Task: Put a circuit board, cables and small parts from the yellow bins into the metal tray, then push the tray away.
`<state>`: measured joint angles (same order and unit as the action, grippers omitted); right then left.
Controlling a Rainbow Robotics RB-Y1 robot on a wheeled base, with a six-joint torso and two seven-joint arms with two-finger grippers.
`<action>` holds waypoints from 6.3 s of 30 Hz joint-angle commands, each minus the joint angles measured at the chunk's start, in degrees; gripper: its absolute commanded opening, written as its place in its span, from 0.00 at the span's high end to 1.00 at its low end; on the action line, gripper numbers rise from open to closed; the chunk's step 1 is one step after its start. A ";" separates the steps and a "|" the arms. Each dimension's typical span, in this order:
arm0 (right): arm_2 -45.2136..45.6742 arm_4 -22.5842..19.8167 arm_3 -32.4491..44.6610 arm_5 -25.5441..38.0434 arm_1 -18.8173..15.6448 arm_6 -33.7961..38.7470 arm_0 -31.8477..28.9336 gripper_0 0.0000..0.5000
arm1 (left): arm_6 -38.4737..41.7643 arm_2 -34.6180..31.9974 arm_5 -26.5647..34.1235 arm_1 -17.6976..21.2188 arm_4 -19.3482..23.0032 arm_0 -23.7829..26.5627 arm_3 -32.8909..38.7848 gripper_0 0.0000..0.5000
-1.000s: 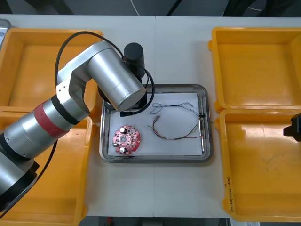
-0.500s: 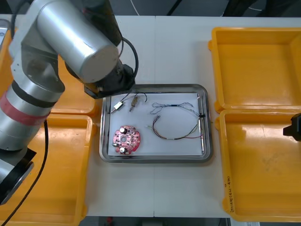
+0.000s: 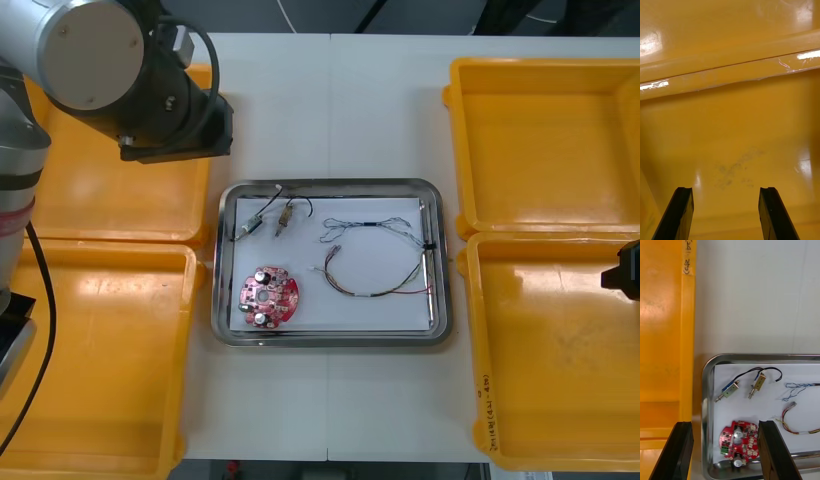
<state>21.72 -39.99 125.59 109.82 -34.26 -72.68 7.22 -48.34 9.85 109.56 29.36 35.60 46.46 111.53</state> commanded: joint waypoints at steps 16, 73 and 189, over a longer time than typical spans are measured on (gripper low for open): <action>-0.62 -3.26 5.63 0.18 -1.95 2.72 -0.80 0.00 | -13.27 -14.25 0.44 8.78 5.44 -8.93 5.37 0.00; -59.25 -7.04 2.64 0.13 0.51 -11.34 37.87 0.00 | -16.52 -30.07 0.44 16.87 11.77 -38.64 17.41 0.00; -93.61 14.94 -23.29 -21.14 8.25 -20.39 56.06 1.00 | -16.00 -30.86 0.44 16.96 10.98 -38.64 16.88 0.00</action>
<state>-71.44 -25.09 103.54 89.03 -27.73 -91.72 59.39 -62.53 -19.16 109.62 43.91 46.92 8.99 127.13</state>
